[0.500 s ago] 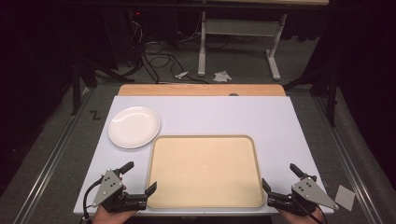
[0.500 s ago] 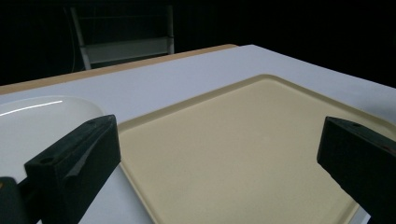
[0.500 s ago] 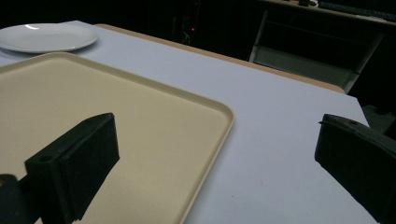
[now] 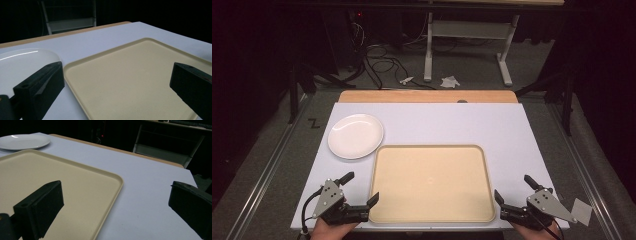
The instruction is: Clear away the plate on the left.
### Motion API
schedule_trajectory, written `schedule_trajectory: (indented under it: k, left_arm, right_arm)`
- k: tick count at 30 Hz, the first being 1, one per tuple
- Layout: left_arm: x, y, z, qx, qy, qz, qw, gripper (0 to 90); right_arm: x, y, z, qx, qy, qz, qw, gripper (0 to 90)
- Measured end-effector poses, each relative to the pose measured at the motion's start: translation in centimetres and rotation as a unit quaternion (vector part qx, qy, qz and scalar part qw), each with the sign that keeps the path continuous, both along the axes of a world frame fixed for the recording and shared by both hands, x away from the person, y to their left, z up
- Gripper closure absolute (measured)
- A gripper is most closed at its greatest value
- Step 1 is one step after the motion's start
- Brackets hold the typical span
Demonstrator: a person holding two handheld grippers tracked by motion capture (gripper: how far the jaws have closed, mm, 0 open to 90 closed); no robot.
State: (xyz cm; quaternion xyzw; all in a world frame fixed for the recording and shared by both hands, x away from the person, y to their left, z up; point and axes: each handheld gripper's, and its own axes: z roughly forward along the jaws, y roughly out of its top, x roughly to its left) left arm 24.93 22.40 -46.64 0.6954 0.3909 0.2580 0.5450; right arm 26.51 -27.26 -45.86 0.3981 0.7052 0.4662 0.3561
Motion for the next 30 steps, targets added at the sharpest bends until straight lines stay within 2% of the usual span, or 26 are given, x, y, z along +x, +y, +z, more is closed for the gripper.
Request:
schedule_trajectory:
  k: [5,7,8,9,12,13,15,16,17,18,19,20,21,22,23,25,27,28,29,30]
  left_arm:
    - [0.3,0.2,-0.1,-0.003,0.003,-0.002,1.0000,0.1]
    - [1.1,0.6,-0.3,-0.015,0.024,-0.003,0.9996,0.5]
    - [1.1,0.6,-0.3,-0.015,0.024,-0.003,0.9996,0.8]
    - [1.8,1.0,-0.4,-0.028,0.037,-0.001,0.9989,0.9]
    - [2.4,1.4,-0.2,-0.029,0.038,0.006,0.9988,1.0]
    - [3.0,1.7,-0.1,-0.030,0.038,0.008,0.9988,3.6]
    - [3.3,1.9,0.0,-0.026,0.040,0.010,0.9988,3.9]
    - [3.8,2.1,0.0,-0.017,0.044,0.015,0.9988,3.9]
    - [4.5,2.4,-0.1,0.000,0.048,0.023,0.9986,3.9]
    - [4.5,2.4,-0.1,0.000,0.048,0.023,0.9986,3.8]
    - [5.4,2.9,-0.2,0.003,0.075,0.030,0.9968,3.0]
    - [5.4,2.9,-0.2,0.003,0.075,0.030,0.9968,0.6]
    - [6.6,3.4,-0.4,0.006,0.109,0.041,0.9931,0.6]
    - [6.6,3.4,-0.4,0.006,0.109,0.041,0.9931,0.6]
    - [7.5,3.9,-0.8,0.004,0.115,0.050,0.9921,0.7]
    - [8.4,4.2,-1.0,-0.003,0.122,0.056,0.9910,0.6]
    - [9.0,4.4,-1.1,-0.008,0.126,0.059,0.9902,0.6]
    - [9.3,4.5,-1.2,-0.011,0.124,0.063,0.9902,0.6]
    - [10.0,4.7,-1.4,-0.023,0.117,0.075,0.9900,0.4]
    - [10.0,4.7,-1.4,-0.023,0.117,0.075,0.9900,0.5]
  right_arm:
    - [0.2,0.0,-0.1,0.001,0.000,0.000,1.0000,0.7]
    - [0.6,0.0,0.2,0.005,0.002,-0.004,1.0000,0.6]
    - [0.6,0.0,0.2,0.005,0.002,-0.004,1.0000,0.6]
    - [1.2,0.0,0.7,0.004,0.000,-0.001,1.0000,0.6]
    - [1.9,0.1,1.6,0.002,-0.004,-0.002,1.0000,0.6]
    - [2.7,0.3,2.0,-0.013,-0.011,0.008,0.9998,0.7]
    - [3.0,0.3,2.1,-0.020,-0.008,0.006,0.9998,0.7]
    - [3.6,0.3,2.1,-0.024,-0.005,0.007,0.9997,0.7]
    - [4.6,0.2,1.9,-0.028,0.003,0.008,0.9996,0.7]
    - [4.9,0.2,1.8,-0.029,0.004,0.010,0.9995,0.7]
    - [5.2,0.2,1.6,-0.030,0.007,0.008,0.9995,0.7]
    - [5.2,0.2,1.6,-0.030,0.007,0.008,0.9995,0.7]
    - [5.8,0.1,0.9,-0.026,0.008,0.012,0.9996,0.7]
    - [5.8,0.1,0.9,-0.026,0.008,0.012,0.9996,0.7]
    - [5.9,-0.1,0.3,-0.020,0.013,0.013,0.9996,0.7]
    - [6.0,-0.2,-0.3,-0.015,0.026,0.018,0.9994,0.7]
    - [6.1,-0.1,-0.6,-0.017,0.027,0.024,0.9992,0.7]
    - [6.0,-0.1,-0.9,-0.024,0.029,0.029,0.9989,0.7]
    - [6.0,-0.2,-1.1,-0.026,0.031,0.032,0.9987,0.7]
    - [5.9,-0.2,-1.1,-0.026,0.031,0.032,0.9987,0.7]
